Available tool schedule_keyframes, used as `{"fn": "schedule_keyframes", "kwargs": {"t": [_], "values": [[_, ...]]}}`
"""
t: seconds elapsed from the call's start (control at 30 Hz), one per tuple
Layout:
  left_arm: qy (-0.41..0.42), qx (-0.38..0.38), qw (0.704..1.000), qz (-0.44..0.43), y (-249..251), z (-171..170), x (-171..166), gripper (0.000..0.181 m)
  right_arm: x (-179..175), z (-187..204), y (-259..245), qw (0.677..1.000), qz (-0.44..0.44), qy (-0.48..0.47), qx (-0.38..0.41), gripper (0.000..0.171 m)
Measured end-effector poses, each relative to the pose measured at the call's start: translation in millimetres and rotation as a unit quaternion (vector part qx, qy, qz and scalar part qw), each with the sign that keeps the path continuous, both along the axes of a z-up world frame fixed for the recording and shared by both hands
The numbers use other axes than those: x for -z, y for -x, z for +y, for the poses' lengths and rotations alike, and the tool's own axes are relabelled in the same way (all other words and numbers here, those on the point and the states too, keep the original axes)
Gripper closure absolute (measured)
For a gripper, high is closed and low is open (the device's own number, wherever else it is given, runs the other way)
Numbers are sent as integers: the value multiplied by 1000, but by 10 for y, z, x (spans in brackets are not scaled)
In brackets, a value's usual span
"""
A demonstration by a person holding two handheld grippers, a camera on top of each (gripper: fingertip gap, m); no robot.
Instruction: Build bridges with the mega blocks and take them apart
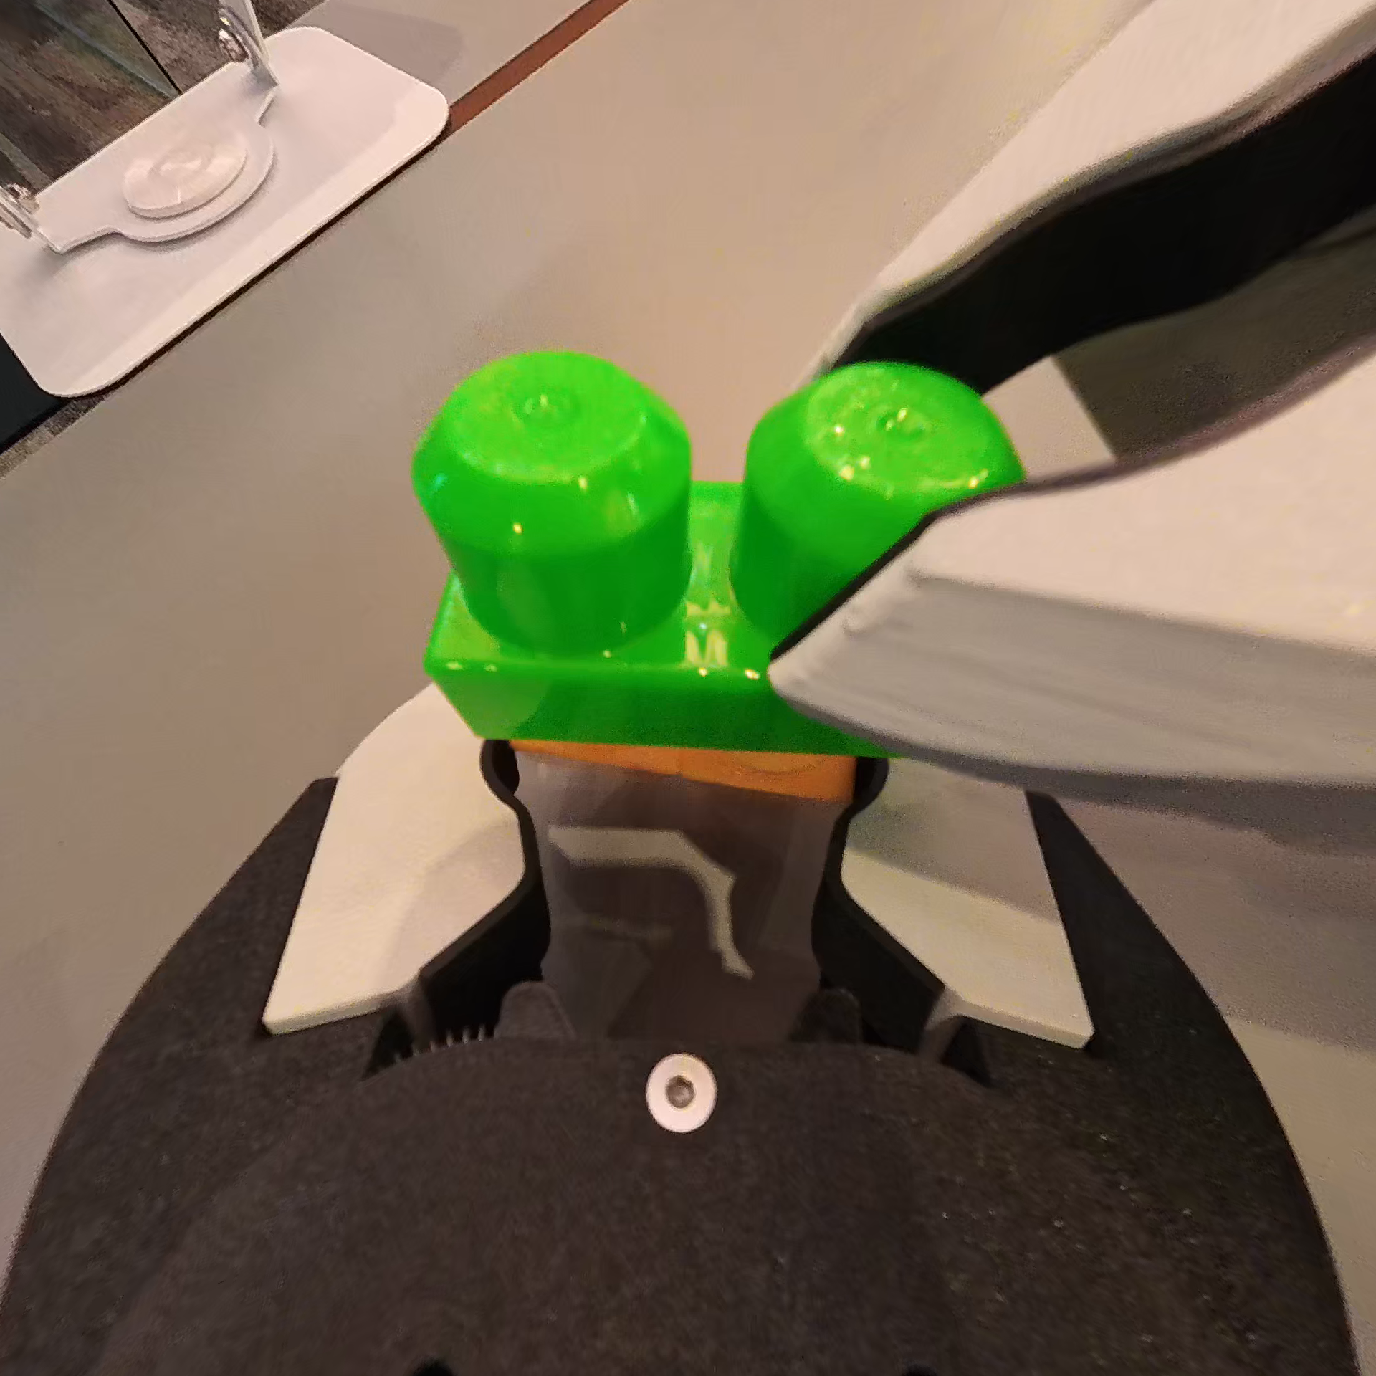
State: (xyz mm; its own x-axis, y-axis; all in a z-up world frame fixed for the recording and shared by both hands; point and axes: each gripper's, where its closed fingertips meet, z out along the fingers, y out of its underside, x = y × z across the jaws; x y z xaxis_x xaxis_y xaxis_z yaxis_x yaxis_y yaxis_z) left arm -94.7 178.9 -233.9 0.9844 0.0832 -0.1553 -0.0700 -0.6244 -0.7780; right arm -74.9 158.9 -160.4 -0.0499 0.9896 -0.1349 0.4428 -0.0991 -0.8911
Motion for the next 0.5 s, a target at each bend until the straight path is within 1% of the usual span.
{"fn": "schedule_keyframes", "kwargs": {"t": [0.2, 0.3, 0.5], "values": [[14, -4, 1000, -1, 16, -14, 73, 93, 131, -18, 23, 998, -39, -47, 12, 142], [35, 2, 999, -25, -11, -19, 167, 92, 206, -16, 30, 997, -60, -47, 8, 142], [43, 6, 998, -50, -27, -20, 204, 90, 246, -8, 50, 997, -62, -48, 2, 142]]}}
